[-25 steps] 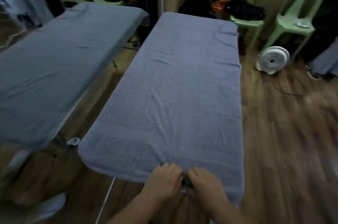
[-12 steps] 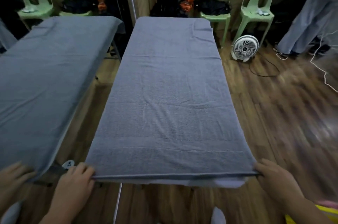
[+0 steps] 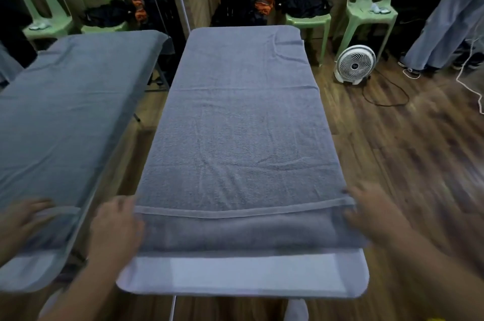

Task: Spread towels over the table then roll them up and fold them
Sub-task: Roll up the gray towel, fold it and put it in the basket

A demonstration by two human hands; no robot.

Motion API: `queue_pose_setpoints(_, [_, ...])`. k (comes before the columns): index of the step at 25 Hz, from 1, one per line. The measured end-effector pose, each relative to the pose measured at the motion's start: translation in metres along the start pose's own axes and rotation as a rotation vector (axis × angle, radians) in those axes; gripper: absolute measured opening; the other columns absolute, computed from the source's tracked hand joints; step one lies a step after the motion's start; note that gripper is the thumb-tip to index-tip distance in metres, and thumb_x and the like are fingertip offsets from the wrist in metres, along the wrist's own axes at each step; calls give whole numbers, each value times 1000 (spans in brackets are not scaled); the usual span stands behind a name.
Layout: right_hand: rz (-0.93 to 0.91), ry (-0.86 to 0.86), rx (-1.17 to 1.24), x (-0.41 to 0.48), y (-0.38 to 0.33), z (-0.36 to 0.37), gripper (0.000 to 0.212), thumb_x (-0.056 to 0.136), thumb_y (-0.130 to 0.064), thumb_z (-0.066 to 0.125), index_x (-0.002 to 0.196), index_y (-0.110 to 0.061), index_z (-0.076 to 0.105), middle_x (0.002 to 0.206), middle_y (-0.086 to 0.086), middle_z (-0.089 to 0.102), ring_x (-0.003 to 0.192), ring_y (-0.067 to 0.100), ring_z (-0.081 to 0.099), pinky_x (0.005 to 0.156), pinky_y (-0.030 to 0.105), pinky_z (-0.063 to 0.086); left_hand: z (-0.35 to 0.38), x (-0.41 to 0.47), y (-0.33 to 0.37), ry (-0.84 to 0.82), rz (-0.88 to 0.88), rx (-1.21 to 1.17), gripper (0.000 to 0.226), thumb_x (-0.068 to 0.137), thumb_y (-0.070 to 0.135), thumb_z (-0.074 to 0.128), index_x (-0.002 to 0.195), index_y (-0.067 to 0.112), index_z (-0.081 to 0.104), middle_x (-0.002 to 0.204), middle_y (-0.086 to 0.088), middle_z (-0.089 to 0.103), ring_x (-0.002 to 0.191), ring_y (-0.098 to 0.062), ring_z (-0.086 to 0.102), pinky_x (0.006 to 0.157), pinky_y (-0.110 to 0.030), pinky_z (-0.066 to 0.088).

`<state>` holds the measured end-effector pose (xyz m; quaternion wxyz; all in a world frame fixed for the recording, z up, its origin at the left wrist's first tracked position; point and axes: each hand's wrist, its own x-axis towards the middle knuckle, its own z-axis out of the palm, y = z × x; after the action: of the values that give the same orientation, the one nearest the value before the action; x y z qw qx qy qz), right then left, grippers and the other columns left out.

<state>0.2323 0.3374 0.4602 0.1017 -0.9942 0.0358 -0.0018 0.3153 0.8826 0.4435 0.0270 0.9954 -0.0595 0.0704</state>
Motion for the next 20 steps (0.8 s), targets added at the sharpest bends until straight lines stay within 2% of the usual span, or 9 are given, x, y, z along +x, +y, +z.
queue_pose_setpoints(3, [-384,-159,25,-27,-77,42,44,62,-29,60,105,-22,64,112,-1,60,99,21,56,83,36,51,22,-45,71,-172,458,-58,58,65,34,51,123,29,58,125,2,57,110,-23,55,90,-38,48])
queue_pose_setpoints(5, [-330,-203,80,-39,-70,54,50,59,-31,56,108,-24,63,117,-2,59,104,22,56,89,36,49,31,-49,51,-209,362,-96,60,66,35,48,124,27,60,128,2,56,113,-23,55,96,-36,44])
queue_pose_setpoints(8, [-78,-40,76,-49,-10,54,42,61,-28,49,99,-18,66,108,1,61,98,25,56,89,35,44,37,-38,-18,-165,114,-83,50,73,32,42,116,19,65,121,-6,58,103,-30,56,92,-45,47])
queue_pose_setpoints(11, [95,-32,84,-57,9,39,7,72,-24,48,74,-25,55,82,-7,55,75,21,55,62,33,45,35,-25,-54,-90,161,-132,24,78,25,44,90,17,64,95,-5,61,83,-26,54,76,-42,49])
queue_pose_setpoints(12, [145,-43,89,-58,8,33,11,76,-20,54,70,-29,49,77,-10,52,70,18,54,56,32,44,31,-22,-57,-75,201,-146,17,80,24,43,82,18,59,86,-4,59,76,-24,52,70,-38,46])
queue_pose_setpoints(13, [179,-48,81,-57,7,29,22,77,-15,61,69,-30,48,74,-12,52,67,15,54,54,33,45,26,-19,-60,-54,238,-161,15,81,24,41,77,19,55,80,-3,56,73,-22,50,67,-35,42])
queue_pose_setpoints(15, [250,-95,96,-42,5,7,25,78,-8,66,71,-29,55,73,-12,59,66,11,56,57,36,48,16,-2,-64,-63,284,-164,17,83,25,40,76,19,54,76,-2,54,73,-18,45,64,-33,35])
queue_pose_setpoints(18, [247,-205,79,10,17,-14,31,80,-12,61,69,-40,55,73,-15,60,69,12,56,60,35,45,7,52,-64,-128,256,-113,12,88,24,46,85,28,56,82,2,59,75,-19,53,63,-33,40])
queue_pose_setpoints(20, [232,-204,-6,39,14,-16,21,78,-21,54,75,-41,59,80,-9,61,77,21,56,64,35,44,8,80,-55,-120,195,-77,13,88,20,52,94,31,57,94,0,63,83,-22,54,67,-38,45])
